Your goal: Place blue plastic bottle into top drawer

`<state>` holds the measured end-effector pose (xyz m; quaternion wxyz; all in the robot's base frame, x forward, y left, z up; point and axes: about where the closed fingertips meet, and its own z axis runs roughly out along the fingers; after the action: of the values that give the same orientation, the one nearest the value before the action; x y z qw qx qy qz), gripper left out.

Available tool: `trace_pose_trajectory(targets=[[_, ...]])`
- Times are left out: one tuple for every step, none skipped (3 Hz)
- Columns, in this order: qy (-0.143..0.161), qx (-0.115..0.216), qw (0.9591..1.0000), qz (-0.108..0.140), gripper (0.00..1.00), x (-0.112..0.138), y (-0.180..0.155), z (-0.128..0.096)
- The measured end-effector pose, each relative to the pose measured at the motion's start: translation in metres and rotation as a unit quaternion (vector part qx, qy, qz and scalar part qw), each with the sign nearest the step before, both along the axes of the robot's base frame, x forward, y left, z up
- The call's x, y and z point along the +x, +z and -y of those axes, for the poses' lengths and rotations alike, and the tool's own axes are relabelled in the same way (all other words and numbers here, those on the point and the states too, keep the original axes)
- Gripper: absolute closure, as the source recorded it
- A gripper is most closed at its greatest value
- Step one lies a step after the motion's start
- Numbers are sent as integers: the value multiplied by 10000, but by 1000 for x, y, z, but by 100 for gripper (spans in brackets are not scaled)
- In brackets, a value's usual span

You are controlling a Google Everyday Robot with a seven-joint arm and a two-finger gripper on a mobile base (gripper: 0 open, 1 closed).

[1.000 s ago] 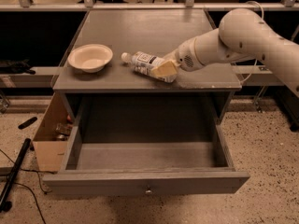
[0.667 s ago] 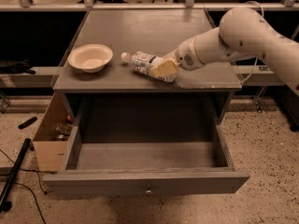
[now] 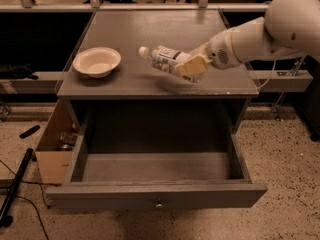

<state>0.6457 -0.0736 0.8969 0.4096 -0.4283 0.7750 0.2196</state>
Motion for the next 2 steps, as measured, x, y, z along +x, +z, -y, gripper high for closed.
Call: trace_pose_trajectory(targets=[[-101,124,9998,137,100,-40,25,27],[-342,403,9986,22,100,-118,25,60]])
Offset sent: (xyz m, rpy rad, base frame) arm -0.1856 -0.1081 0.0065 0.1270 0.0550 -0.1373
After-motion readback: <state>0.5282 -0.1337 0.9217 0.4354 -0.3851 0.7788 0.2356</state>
